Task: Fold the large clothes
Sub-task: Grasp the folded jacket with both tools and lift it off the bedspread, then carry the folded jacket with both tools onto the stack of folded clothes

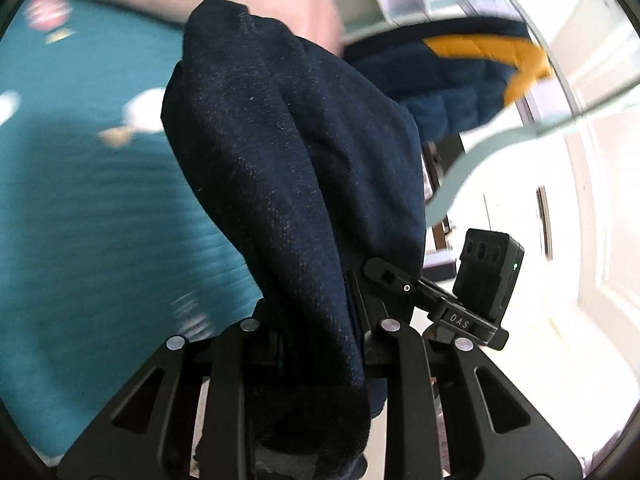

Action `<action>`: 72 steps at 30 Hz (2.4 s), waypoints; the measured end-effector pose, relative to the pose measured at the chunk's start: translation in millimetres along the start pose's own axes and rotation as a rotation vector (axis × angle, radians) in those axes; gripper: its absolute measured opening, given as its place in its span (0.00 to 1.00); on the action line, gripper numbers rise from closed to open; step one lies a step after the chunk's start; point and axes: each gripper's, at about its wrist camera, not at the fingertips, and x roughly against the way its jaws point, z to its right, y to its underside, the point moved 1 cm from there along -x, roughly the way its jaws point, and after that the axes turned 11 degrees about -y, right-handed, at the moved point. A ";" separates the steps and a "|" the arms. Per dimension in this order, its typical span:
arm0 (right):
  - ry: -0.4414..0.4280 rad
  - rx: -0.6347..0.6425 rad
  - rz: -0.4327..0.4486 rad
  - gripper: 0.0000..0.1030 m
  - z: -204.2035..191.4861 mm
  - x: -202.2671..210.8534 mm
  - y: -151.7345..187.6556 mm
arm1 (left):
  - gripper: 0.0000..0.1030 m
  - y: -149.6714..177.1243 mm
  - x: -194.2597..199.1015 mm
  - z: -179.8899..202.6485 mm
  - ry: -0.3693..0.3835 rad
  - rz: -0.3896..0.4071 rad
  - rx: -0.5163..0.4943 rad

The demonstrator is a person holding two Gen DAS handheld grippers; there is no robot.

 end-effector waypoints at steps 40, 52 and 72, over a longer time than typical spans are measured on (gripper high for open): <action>0.407 -0.123 0.281 0.18 217.4 167.7 -46.1 | 0.24 -79.6 -246.5 199.9 -0.546 0.073 -0.478; 0.399 -0.375 0.154 0.00 307.2 108.5 -11.7 | 0.01 -59.2 -333.8 164.6 -0.826 0.037 -0.473; 0.385 -0.464 0.078 0.00 260.1 95.8 44.3 | 0.02 -7.7 -325.8 145.8 -0.919 -0.016 -0.458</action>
